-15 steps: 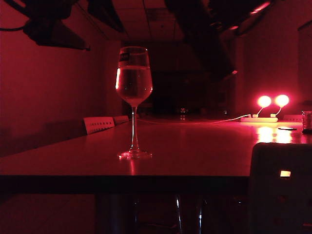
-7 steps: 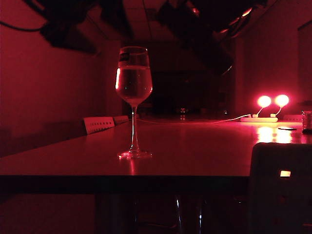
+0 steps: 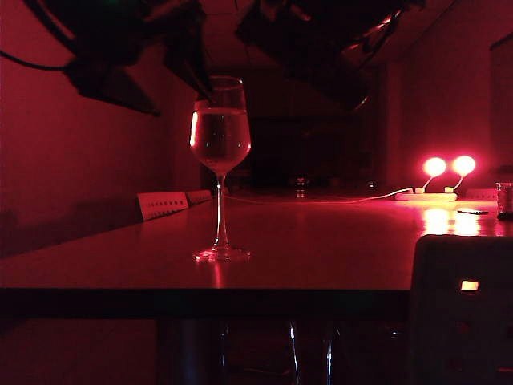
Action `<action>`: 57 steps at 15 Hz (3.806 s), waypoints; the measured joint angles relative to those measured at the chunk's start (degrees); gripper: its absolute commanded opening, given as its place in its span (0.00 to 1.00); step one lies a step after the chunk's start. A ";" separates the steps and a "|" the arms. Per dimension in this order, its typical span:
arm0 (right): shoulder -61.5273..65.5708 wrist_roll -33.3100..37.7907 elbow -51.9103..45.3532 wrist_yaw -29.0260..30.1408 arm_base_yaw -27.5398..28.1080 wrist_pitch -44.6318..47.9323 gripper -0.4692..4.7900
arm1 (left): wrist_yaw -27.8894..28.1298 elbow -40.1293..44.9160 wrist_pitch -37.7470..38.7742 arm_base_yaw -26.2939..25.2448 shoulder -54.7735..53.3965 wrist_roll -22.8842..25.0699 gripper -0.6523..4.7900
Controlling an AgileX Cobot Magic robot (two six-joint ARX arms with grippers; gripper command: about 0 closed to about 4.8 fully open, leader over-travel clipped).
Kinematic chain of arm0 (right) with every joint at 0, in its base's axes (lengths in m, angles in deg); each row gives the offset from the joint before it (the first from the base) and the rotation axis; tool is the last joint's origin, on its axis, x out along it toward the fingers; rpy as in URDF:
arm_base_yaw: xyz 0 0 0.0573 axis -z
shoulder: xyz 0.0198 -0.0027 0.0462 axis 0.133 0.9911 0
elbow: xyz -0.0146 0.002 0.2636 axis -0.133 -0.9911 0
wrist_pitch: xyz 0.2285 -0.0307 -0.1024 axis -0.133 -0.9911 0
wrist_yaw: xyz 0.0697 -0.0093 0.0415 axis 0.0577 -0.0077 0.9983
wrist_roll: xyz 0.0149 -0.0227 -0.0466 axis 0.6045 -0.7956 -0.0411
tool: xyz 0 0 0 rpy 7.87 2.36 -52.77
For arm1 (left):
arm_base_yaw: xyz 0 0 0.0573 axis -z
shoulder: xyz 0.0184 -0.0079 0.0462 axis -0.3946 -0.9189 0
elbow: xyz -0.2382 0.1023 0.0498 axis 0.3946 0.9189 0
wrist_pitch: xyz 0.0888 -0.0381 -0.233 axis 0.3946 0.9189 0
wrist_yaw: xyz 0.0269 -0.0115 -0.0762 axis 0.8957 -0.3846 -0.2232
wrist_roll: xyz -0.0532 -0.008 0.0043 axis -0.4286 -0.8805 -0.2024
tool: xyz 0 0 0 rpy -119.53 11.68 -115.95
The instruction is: Pick up the black thermos cup, pour some water from it into the stemmed glass, and then put the thermos cup back on the table.
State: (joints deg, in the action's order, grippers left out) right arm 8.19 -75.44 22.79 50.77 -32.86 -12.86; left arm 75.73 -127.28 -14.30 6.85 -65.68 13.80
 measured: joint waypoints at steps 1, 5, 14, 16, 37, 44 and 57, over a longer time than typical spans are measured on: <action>0.46 -0.61 0.00 0.04 0.00 0.02 0.41 | 0.00 -1.44 -0.07 -0.02 -1.33 0.24 1.00; 2.58 -4.76 -0.04 0.07 0.00 1.77 0.37 | 0.04 -3.32 -0.26 -0.07 -4.59 0.48 1.00; 3.65 -14.58 -0.09 -0.77 0.00 3.61 0.37 | 2.38 -3.37 -0.22 -0.07 -5.05 2.97 1.00; 3.65 -17.33 -0.07 -1.18 0.15 5.57 0.37 | 2.45 -3.37 -0.22 -0.09 -5.05 2.97 1.00; 3.63 -31.93 -0.07 1.92 0.15 8.07 0.37 | 3.63 -3.37 -0.22 -0.09 -5.05 3.19 1.00; 3.63 -31.93 -0.07 1.92 0.17 8.07 0.37 | 3.63 -3.37 -0.22 -0.09 -5.05 3.19 1.00; 3.63 -31.93 -0.04 1.92 0.15 10.67 0.37 | 3.63 -3.37 -0.24 -0.09 -5.05 3.19 1.00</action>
State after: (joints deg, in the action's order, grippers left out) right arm 11.82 -107.38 22.74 52.70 -32.70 -2.20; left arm 79.36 -130.64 -14.54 6.76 -70.73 17.00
